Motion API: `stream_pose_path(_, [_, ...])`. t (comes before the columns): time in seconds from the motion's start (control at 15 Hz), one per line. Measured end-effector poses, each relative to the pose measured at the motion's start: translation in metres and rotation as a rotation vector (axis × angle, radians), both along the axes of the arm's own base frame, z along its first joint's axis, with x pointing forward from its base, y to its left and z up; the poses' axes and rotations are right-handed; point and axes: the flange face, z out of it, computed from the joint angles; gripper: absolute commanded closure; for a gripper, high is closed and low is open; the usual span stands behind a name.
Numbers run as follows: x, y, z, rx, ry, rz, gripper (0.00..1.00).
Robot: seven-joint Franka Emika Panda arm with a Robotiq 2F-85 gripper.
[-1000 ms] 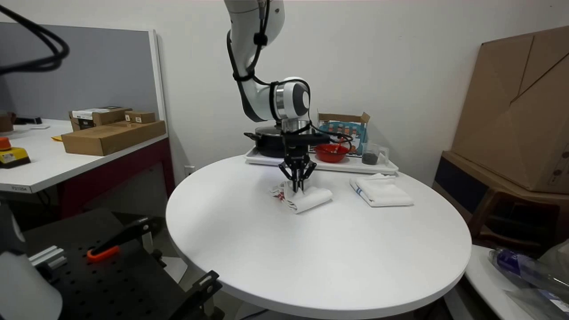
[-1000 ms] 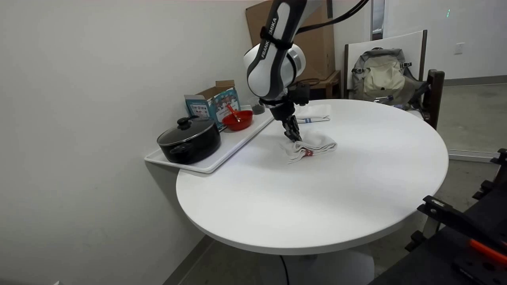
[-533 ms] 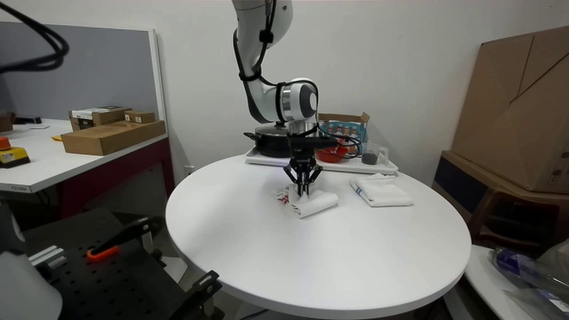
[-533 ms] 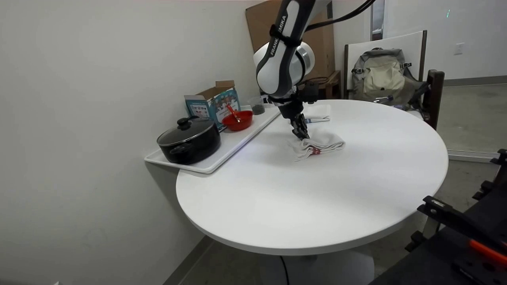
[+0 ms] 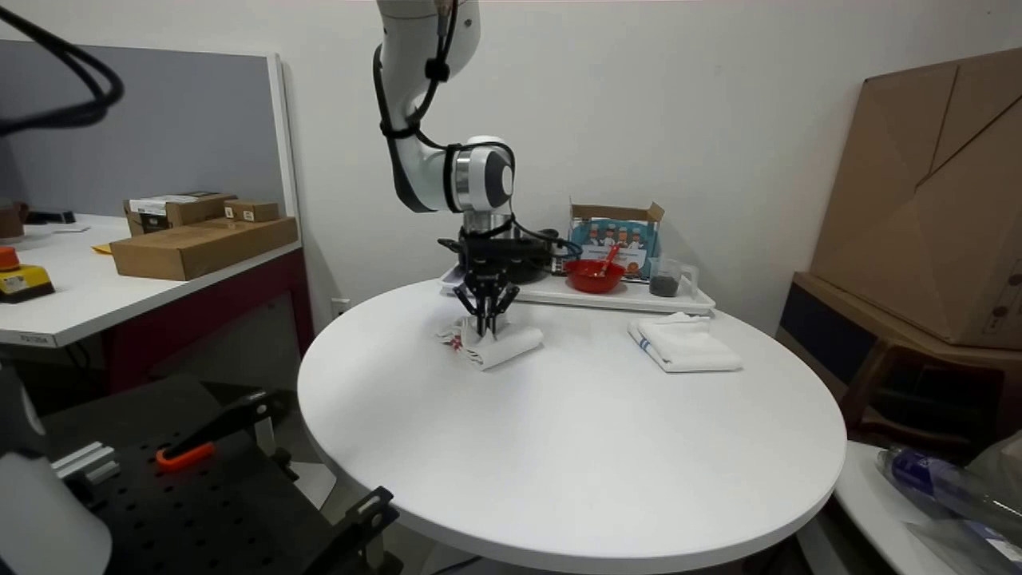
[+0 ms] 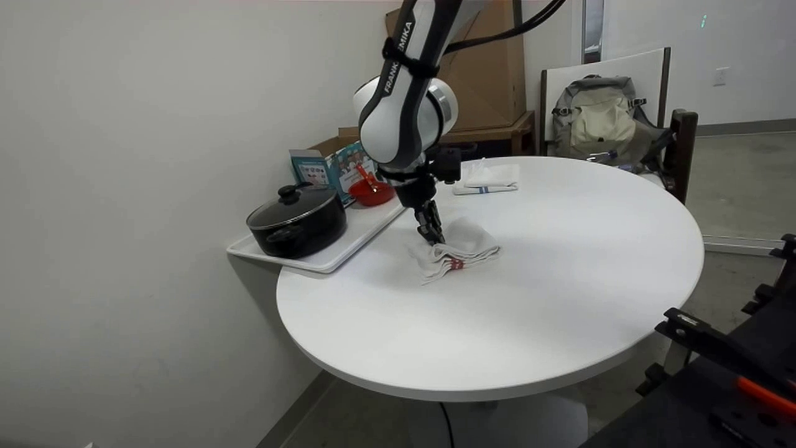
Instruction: Use the white and red tea towel to wipe the table
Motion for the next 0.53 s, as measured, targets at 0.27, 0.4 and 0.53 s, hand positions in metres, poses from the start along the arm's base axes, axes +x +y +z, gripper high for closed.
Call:
stream_pose_path(0.27, [-0.025, 0.059, -0.001, 0.027, 0.015, 0.089, 0.95])
stream_pose_path(0.4, [-0.040, 0.081, -0.001, 0.035, 0.032, 0.129, 0.95])
stream_pose_path(0.53, [-0.055, 0.095, -0.002, 0.042, 0.052, 0.168, 0.95])
